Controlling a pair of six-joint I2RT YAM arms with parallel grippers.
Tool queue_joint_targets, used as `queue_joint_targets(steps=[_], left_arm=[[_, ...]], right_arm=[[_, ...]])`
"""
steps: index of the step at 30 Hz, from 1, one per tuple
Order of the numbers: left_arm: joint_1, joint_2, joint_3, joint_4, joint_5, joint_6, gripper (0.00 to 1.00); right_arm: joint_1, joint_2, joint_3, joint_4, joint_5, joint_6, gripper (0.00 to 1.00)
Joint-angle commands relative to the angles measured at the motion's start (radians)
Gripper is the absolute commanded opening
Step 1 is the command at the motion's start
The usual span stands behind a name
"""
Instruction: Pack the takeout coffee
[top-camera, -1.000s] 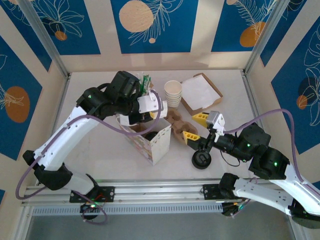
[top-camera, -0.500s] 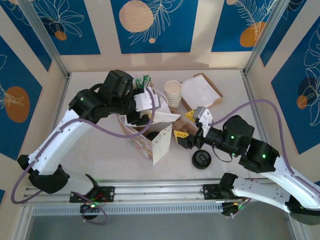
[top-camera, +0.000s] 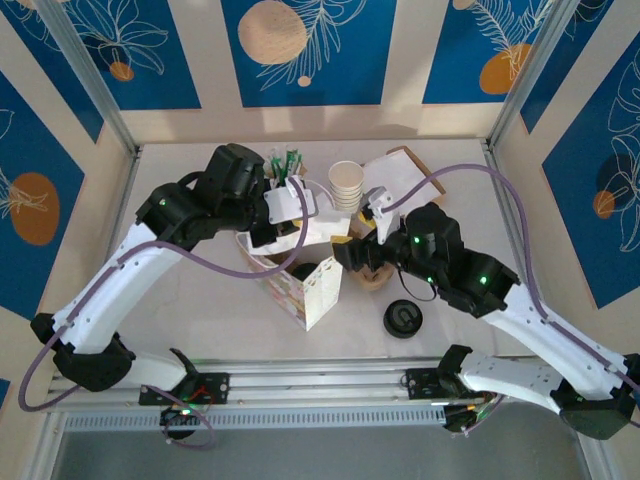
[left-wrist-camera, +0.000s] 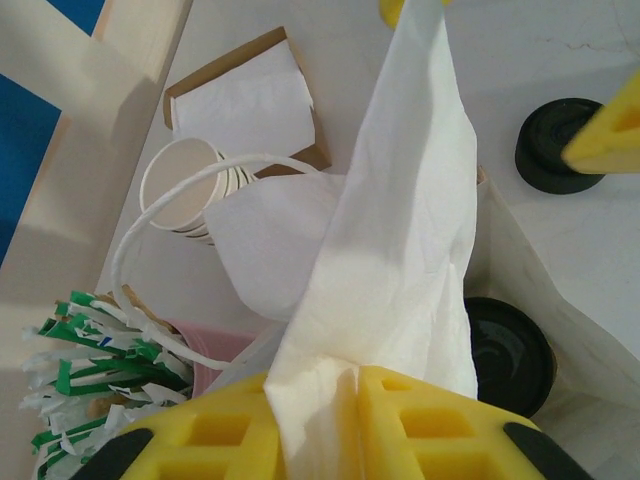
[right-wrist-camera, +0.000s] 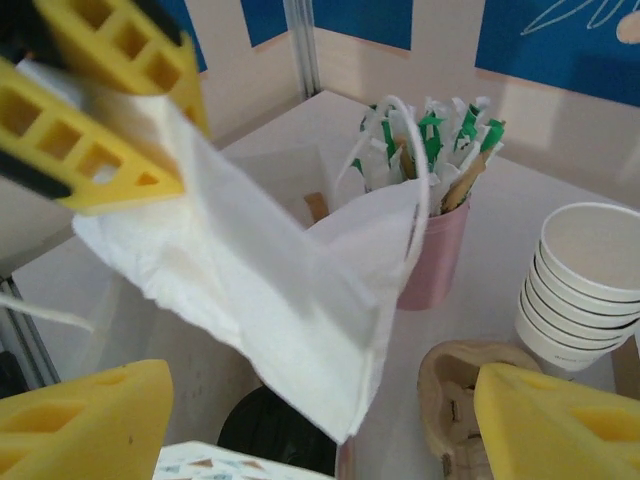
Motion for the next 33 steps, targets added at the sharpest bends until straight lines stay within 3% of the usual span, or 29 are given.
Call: queue_joint_targets(steps=[1,7,10,13,15,18,19,22,26,29,33], left_arm=[[0.018,-0.002,-0.006,0.012,0.004,-0.006,0.21],[0.027,-0.006,-0.018,0.018,0.029,-0.006,0.20],[0.033,-0.007,-0.024,0.020,0.042,-0.010,0.20],[0.038,-0.009,-0.039,0.036,0.042,-0.016,0.20],[0.045,-0.010,-0.047,0.057,0.034,-0.030,0.22],[0.059,-0.011,-0.050,0.083,0.027,-0.058,0.23],[0.063,-0.011,-0.052,0.091,0.025,-0.066,0.26],[0.072,-0.025,-0.081,0.147,-0.007,-0.101,0.58],[0.083,-0.070,-0.125,0.241,0.005,-0.165,0.84],[0.087,-0.118,-0.161,0.322,0.039,-0.229,0.98],[0.093,-0.168,-0.184,0.384,0.075,-0.317,1.00]], right_arm=[[-0.020,0.024,0.049,0.066,-0.068,0.060,0.79],[-0.058,0.118,0.102,0.058,-0.167,0.093,0.75],[-0.060,0.158,0.130,0.044,-0.174,0.103,0.68],[-0.060,0.178,0.141,0.047,-0.211,0.118,0.49],[-0.057,0.186,0.149,0.042,-0.237,0.135,0.27],[-0.048,0.194,0.160,0.018,-0.255,0.157,0.05],[-0.042,0.195,0.162,0.012,-0.255,0.165,0.00],[-0.014,0.203,0.167,-0.002,-0.248,0.185,0.00],[0.036,0.230,0.190,-0.046,-0.183,0.185,0.00],[0.050,0.260,0.203,-0.080,-0.114,0.202,0.00],[0.055,0.314,0.242,-0.121,-0.089,0.212,0.00]])
